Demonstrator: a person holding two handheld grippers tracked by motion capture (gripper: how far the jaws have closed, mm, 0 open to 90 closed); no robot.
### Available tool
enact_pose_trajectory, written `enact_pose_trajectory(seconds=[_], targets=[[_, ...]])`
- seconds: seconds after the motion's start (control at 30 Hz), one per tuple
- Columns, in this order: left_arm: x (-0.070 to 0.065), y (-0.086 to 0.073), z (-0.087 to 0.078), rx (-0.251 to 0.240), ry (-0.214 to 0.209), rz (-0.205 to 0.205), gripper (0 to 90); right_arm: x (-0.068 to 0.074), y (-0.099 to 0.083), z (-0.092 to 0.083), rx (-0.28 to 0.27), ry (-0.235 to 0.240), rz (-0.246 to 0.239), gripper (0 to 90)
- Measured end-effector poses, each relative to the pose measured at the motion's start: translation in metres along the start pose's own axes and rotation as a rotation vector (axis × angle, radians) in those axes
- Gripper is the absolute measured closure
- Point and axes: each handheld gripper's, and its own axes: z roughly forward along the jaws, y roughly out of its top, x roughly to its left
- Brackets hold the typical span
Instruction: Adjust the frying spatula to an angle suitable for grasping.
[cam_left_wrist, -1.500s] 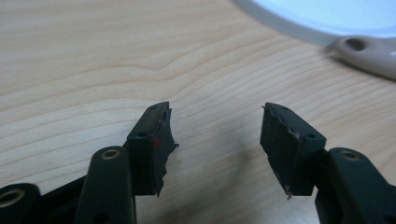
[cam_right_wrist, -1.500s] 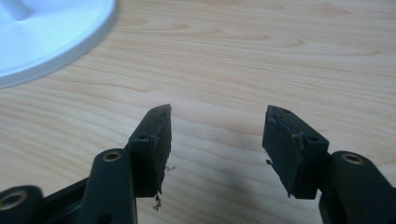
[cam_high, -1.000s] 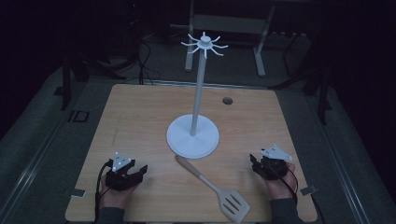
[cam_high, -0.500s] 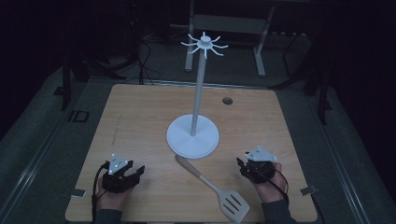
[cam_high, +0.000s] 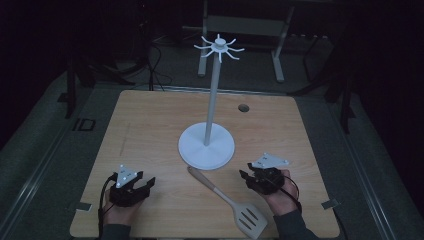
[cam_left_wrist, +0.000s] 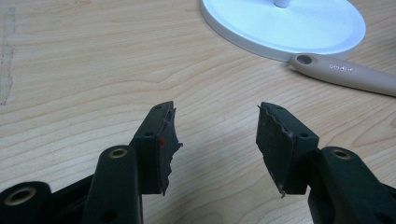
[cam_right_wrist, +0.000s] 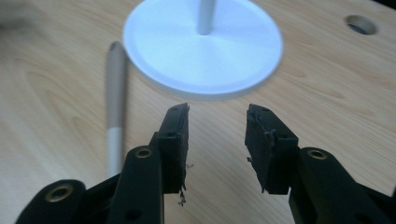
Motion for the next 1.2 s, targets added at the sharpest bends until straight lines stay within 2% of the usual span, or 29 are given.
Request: enact_pose_trajectory(seconds=[0.03,0.1,0.17,0.3,0.4,0.5,0.57,0.67,0.9,0.93,1.2], targets=[[0.0,0.0,0.0,0.001,0.0,0.0,47.3,0.003,0.003,0.003,0.015,0.017,-0.012,59.9],[0.0,0.0,0.0,0.003,0.0,-0.001,47.3,0.003,0.003,0.003,0.015,0.017,-0.012,59.9],[0.001,0.0,0.001,0.004,0.0,-0.004,47.3,0.01,0.006,0.009,0.046,0.04,-0.048,61.8],[-0.001,0.0,0.0,0.001,-0.002,0.0,47.3,0.017,0.007,0.017,0.08,0.093,-0.08,73.9],[-0.002,0.0,0.001,0.007,-0.002,0.003,47.3,0.024,0.007,0.023,0.115,0.117,-0.1,78.1],[-0.002,0.0,0.002,0.012,-0.003,0.003,47.3,0.029,0.007,0.028,0.138,0.131,-0.12,78.1],[-0.003,0.0,0.002,0.013,-0.002,0.006,47.3,0.036,0.009,0.035,0.167,0.162,-0.135,76.0],[-0.003,0.0,0.003,0.016,0.0,0.006,47.3,0.042,0.012,0.04,0.187,0.181,-0.153,73.9],[-0.002,0.0,0.002,0.015,-0.001,0.002,47.3,0.052,0.012,0.057,0.244,0.203,-0.196,72.5],[-0.002,0.0,0.003,0.016,-0.001,0.004,47.3,0.055,0.012,0.064,0.274,0.206,-0.218,72.3],[-0.002,0.0,0.003,0.019,-0.002,0.004,47.3,0.061,0.011,0.082,0.337,0.228,-0.245,70.9]])
